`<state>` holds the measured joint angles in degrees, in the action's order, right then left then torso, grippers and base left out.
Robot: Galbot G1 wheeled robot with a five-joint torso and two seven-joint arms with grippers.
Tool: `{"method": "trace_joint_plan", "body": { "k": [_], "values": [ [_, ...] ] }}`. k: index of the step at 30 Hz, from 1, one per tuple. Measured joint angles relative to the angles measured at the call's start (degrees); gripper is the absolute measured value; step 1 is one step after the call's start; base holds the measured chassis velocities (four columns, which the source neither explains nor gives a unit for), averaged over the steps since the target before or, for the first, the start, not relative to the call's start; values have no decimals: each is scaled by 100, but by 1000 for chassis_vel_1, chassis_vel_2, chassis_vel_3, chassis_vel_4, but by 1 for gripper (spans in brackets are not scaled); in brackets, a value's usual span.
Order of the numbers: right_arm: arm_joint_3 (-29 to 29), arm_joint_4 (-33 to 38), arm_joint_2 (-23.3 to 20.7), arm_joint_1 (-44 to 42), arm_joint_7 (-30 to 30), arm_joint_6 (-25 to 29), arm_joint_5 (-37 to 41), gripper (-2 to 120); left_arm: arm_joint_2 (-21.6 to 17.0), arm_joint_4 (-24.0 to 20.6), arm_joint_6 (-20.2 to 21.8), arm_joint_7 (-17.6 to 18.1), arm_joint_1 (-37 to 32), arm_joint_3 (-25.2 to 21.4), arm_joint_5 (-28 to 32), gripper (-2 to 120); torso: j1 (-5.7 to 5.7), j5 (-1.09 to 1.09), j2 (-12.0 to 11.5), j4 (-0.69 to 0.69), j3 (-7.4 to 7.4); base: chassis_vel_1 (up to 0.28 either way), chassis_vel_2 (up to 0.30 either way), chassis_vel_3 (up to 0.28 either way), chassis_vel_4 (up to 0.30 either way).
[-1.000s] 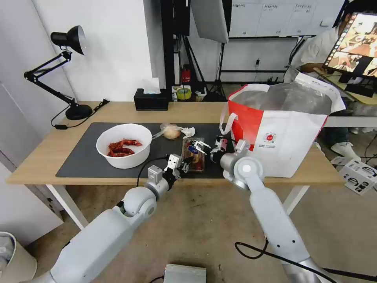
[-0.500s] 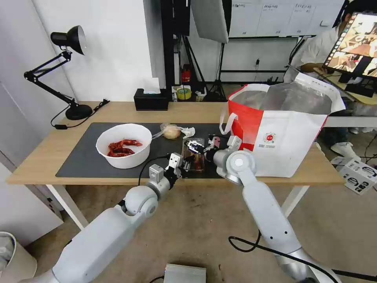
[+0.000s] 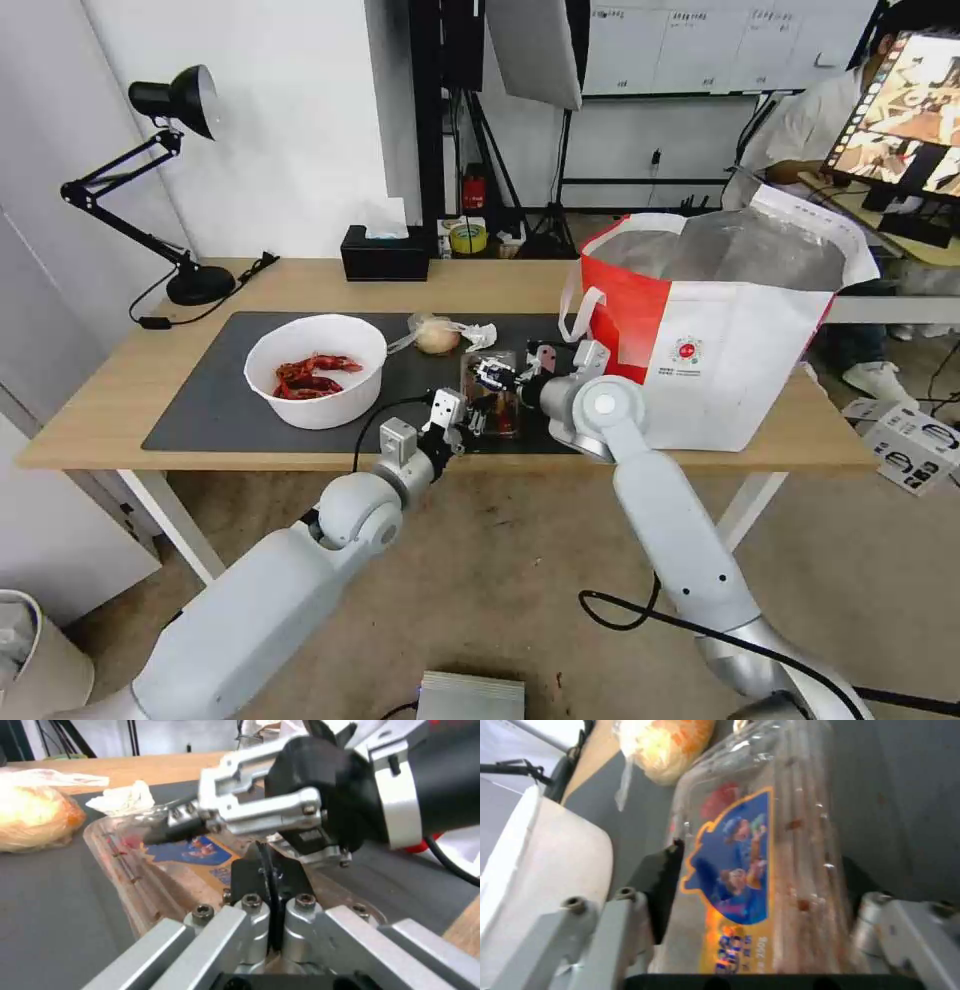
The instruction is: Pick up the trash from the table and place it into the takeout bag.
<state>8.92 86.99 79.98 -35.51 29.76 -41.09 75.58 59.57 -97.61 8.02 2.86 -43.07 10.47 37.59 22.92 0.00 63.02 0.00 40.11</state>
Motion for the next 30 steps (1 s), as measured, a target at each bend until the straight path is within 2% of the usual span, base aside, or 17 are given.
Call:
{"method": "trace_joint_plan", "body": {
  "k": [4,6,10,14,23,27,29,30],
  "values": [
    [-4,13,-17,-10,43,-18,-3,45,-10,-35,-1,8,-2,1,16,0,0,0,0,0,0,0,0,0,0],
    [-1,26,-38,-37,81,-19,-13,33,-33,-83,-1,13,-15,-7,32,0,0,0,0,0,0,0,0,0,0],
    [11,36,-44,-57,89,-20,-17,24,-70,-122,-1,14,-31,-31,40,0,0,0,0,-1,0,0,0,0,0],
    [38,43,-50,-80,77,-14,-15,3,-181,-243,-7,18,-120,-112,60,0,0,0,1,0,0,0,0,0,0],
    [146,42,-36,-85,7,46,-11,0,-371,-457,-7,10,-417,-346,66,0,0,0,1,0,0,0,0,0,0],
    [213,43,-27,-73,-35,94,-13,0,-478,-660,-34,-11,-782,-697,52,0,0,-1,1,0,0,0,0,0,0],
    [243,78,-37,-78,-127,145,-4,0,-569,-875,-85,-56,-1156,-1063,18,0,0,-1,0,1,0,0,0,0,0],
    [243,78,-37,-78,-127,145,-4,0,-569,-875,-85,-56,-1156,-1063,18,0,0,-1,0,1,0,0,0,0,0]
  ]
}}
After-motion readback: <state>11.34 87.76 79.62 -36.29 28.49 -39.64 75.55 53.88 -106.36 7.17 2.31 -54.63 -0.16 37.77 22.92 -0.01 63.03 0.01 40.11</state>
